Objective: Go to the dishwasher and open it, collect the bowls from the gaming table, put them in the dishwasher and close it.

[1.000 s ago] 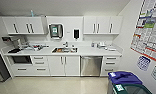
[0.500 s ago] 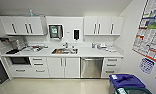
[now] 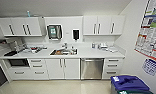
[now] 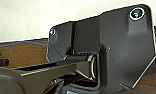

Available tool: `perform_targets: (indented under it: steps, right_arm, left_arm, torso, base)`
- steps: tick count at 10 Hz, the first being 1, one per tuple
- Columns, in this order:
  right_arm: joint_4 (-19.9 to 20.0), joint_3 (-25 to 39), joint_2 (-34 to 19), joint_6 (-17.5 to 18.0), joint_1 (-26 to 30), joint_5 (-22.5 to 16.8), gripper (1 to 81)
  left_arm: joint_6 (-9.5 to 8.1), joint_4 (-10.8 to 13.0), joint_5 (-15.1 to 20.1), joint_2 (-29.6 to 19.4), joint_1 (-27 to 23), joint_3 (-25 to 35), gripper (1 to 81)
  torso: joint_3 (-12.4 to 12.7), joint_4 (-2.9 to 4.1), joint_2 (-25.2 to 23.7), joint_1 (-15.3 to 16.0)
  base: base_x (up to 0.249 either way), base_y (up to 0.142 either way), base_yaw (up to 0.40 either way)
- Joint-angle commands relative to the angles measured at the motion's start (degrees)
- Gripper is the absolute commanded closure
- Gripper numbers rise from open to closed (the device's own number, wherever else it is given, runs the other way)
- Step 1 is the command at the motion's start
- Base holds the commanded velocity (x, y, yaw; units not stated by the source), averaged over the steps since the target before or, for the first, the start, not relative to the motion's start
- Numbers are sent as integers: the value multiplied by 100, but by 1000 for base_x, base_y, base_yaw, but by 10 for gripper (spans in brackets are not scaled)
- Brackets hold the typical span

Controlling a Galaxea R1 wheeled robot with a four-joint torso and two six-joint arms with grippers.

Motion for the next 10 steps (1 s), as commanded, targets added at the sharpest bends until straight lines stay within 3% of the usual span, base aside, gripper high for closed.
perform_targets:
  steps: [1,10]
  right_arm:
    - [11,139,-45,-2,290,-343,10]
    - [20,130,-62,-2,281,-273,10]
  left_arm:
    - [10,38,274,-174,-255,48,10]
    - [10,38,274,-174,-255,57,10]
  torso:
    - [0,0,-2,-5]
    - [0,0,0,-5]
  base:
    - [112,0,0]
    - [113,0,0]
